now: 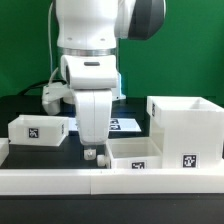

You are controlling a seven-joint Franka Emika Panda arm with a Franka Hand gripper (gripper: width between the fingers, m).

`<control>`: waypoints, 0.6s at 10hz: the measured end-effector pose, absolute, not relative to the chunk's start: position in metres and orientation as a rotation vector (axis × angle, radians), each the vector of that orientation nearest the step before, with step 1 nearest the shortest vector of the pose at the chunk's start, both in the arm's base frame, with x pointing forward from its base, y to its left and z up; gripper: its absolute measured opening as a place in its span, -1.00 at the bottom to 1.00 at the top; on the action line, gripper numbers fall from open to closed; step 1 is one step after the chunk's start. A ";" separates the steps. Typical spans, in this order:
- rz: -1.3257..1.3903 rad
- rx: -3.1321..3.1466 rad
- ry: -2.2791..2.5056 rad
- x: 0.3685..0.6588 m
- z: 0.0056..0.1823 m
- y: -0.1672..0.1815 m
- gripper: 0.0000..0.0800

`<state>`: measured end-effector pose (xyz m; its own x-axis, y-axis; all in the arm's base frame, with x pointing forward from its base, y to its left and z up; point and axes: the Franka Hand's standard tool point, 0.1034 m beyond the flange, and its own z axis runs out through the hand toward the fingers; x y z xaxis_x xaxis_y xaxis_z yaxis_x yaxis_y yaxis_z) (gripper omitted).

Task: Assemble drawer

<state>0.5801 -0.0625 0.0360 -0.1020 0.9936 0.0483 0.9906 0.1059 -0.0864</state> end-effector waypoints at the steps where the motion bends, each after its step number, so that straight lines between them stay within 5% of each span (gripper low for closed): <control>1: -0.005 -2.034 -2.220 0.585 0.035 -0.064 0.62; 6: -0.108 -2.014 -2.068 0.574 0.024 -0.070 0.62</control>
Offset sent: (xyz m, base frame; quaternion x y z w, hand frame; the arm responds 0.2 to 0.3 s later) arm -0.0029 0.0408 -0.0056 0.0081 0.2115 0.0156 0.9772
